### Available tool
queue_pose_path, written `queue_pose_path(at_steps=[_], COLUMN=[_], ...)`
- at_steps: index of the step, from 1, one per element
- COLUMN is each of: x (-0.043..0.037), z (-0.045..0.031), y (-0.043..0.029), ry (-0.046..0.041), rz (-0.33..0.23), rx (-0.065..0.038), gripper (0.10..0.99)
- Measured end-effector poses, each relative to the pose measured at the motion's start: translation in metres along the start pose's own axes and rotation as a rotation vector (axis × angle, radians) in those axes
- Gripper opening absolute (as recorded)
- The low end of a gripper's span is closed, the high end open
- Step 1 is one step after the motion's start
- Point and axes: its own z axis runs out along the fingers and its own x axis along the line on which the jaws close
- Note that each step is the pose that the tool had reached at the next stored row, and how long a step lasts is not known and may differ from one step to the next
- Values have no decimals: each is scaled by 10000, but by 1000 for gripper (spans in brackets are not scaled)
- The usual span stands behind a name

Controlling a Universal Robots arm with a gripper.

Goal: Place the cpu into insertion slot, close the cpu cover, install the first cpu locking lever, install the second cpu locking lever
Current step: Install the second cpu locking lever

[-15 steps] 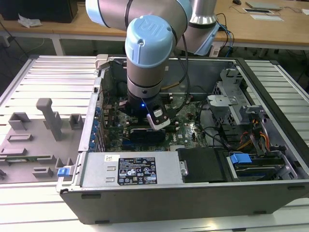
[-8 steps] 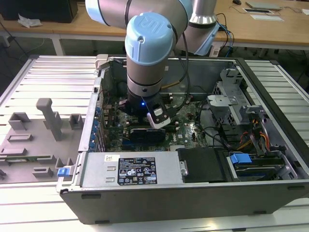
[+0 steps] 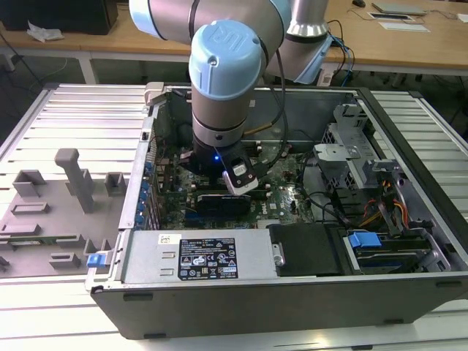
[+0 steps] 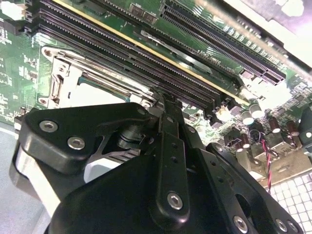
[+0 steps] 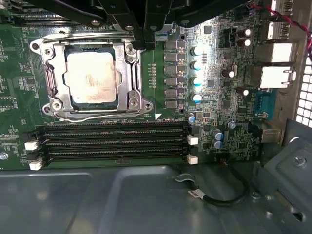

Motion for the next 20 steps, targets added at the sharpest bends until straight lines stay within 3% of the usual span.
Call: queue_pose_path(at_steps=[7,8,9,12,15,18,19,20], x=[13,14,15,18,22,21,19,11], z=[17,-6,-40,-119,-285,-364,-371,-380], y=[-4,2,11,36,85,109,111,114], ry=[-20,-25,-26,-27,-26,-27,-26,-13], rz=[-7,-3,-4,-3,-3,-3,0,13], rx=[18,158,181,179,179,191,233,460], gripper=[106,106,106,106,106,106,106,106])
